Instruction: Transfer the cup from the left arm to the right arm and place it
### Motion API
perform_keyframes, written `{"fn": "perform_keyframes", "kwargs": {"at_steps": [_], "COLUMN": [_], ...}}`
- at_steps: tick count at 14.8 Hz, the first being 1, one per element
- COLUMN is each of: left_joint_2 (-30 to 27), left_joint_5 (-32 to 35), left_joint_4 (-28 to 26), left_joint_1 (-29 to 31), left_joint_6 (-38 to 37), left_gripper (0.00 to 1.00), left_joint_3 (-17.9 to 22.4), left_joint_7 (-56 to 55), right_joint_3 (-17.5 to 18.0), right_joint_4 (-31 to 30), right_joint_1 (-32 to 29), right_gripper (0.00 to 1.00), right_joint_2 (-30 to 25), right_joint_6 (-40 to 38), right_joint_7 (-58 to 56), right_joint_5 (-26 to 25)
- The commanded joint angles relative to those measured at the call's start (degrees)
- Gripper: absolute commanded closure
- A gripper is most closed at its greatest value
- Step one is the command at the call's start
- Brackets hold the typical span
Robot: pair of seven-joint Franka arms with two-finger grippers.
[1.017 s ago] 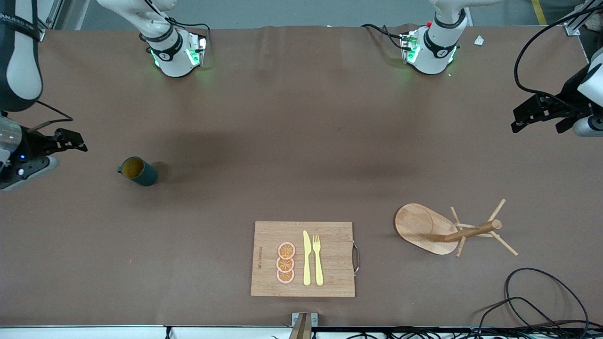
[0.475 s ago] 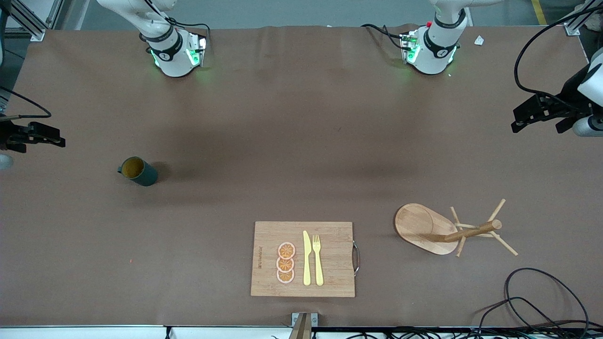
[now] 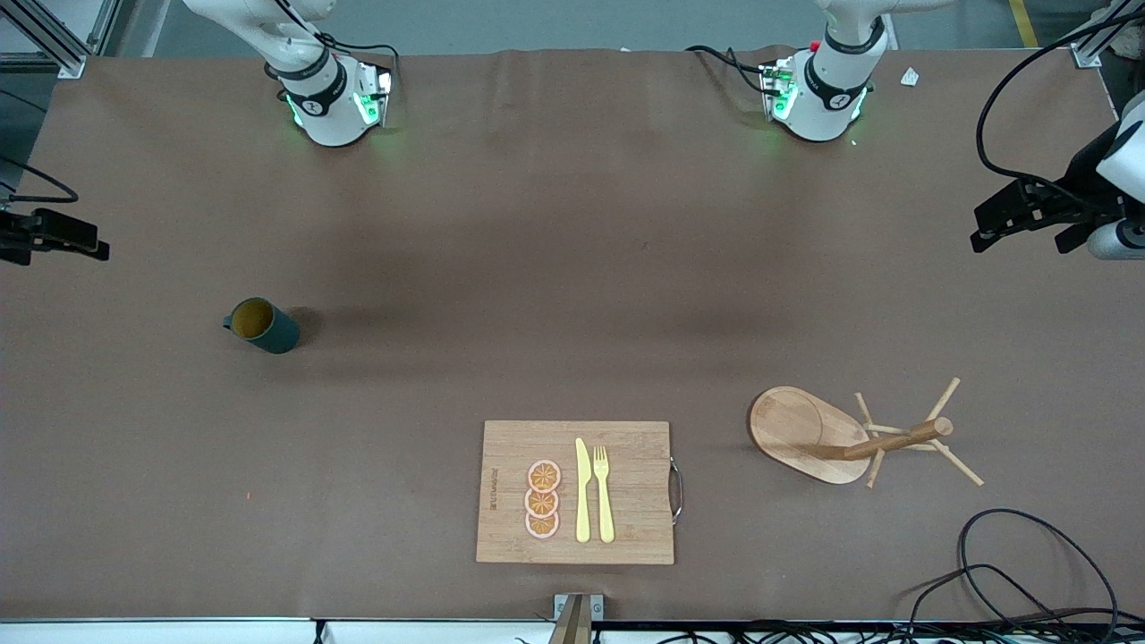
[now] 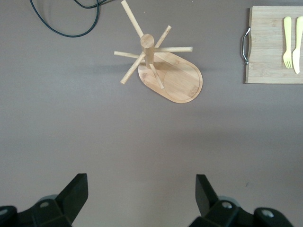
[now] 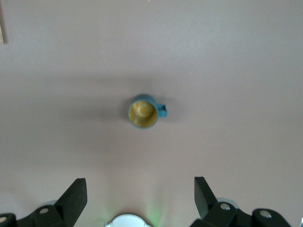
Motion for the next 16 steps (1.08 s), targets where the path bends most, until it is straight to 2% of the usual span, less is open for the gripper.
{"fn": "perform_keyframes", "kwargs": {"at_steps": [1, 5, 8, 12, 16], "left_joint_2": [0.67, 0.67, 0.67, 0.67, 0.67], "left_joint_5": [0.84, 0.84, 0.84, 0.84, 0.84], "left_joint_4": [1.6, 1.6, 1.6, 1.6, 1.6], "left_joint_1": [0.19, 0.28, 0.28, 0.28, 0.28], "left_joint_6": [-1.21, -1.21, -1.21, -1.21, -1.21], "left_gripper": [0.0, 0.0, 0.0, 0.0, 0.0], "left_joint_3": [-0.19, -0.19, -0.19, -0.19, -0.19], "left_joint_7": [0.39, 0.39, 0.39, 0.39, 0.39], "right_joint_3": [0.04, -0.04, -0.04, -0.4, -0.05], "right_joint_4": [0.34, -1.15, -3.09, -3.53, -8.35], "right_joint_1": [0.24, 3.66, 4.98, 4.37, 2.71], "right_gripper": [0.0, 0.0, 0.0, 0.0, 0.0], "right_joint_2": [-0.57, -2.67, -4.6, -5.75, -10.22], "right_joint_6": [-1.26, -0.82, -0.82, -0.9, 1.11], "right_joint_7": [0.79, 1.67, 6.41, 6.07, 5.89], "right_joint_5": [0.04, -0.93, -0.93, -0.93, -0.93]}}
